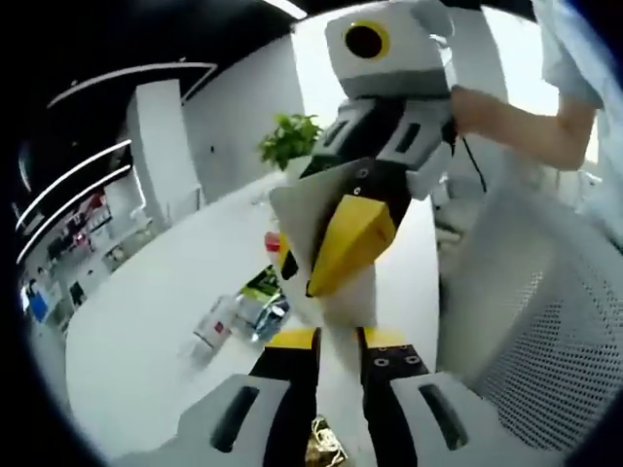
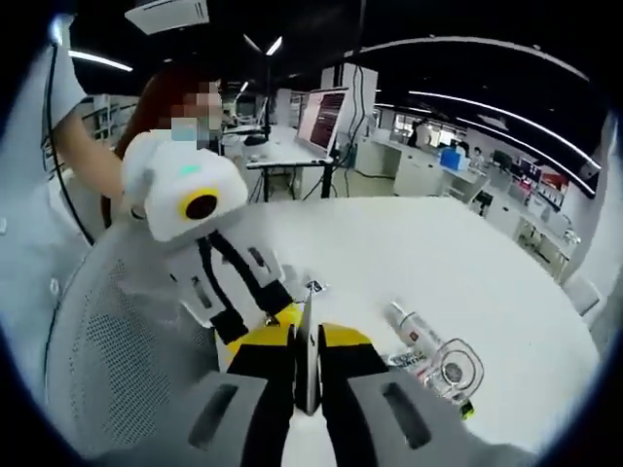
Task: Arrange the skincare products in the storage area until every visible bottle or jar stands upright without overlapping.
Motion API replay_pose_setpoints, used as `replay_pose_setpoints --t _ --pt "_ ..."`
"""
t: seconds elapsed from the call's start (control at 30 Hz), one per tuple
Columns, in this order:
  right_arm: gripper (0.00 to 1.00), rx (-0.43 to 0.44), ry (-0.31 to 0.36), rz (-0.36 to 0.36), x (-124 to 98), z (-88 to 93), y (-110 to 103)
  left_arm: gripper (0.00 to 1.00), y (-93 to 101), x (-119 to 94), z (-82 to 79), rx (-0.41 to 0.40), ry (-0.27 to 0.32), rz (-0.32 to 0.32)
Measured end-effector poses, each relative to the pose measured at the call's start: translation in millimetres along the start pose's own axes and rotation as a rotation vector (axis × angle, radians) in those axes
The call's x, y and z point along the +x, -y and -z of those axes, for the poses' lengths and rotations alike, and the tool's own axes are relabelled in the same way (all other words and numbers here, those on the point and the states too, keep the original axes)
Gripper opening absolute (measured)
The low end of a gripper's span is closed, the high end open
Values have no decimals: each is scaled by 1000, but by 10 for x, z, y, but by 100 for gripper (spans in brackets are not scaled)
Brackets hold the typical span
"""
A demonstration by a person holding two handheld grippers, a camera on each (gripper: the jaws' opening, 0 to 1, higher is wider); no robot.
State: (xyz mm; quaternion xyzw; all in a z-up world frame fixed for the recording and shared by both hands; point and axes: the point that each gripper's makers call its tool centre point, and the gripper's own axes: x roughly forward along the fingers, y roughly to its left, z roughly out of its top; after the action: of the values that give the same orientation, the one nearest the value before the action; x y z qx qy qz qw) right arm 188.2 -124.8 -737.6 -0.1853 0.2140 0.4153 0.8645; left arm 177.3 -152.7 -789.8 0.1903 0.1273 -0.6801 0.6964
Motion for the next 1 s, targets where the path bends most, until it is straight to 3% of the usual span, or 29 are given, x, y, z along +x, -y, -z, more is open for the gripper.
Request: replay_pose_setpoints --t 0.13,0.33,0.63,0.73,0.83,1.0 --pt "8 -51 12 -78 35 -23 -31 25 14 64 -51 -29 24 27" --pt "8 -101 -6 -167 64 -55 -42 20 -17 195 19 -33 -1 59" --pt "11 -202 -199 -243 67 20 -11 16 -13 193 -9 -61 21 73" --pt "16 -264 -266 -237 60 -8 26 14 -39 175 6 -85 28 55" --pt "13 -260 -314 -283 44 -41 11 14 -64 157 17 -105 42 51" --pt "13 -350 -439 -333 -47 20 43 13 -78 158 10 -97 46 56"
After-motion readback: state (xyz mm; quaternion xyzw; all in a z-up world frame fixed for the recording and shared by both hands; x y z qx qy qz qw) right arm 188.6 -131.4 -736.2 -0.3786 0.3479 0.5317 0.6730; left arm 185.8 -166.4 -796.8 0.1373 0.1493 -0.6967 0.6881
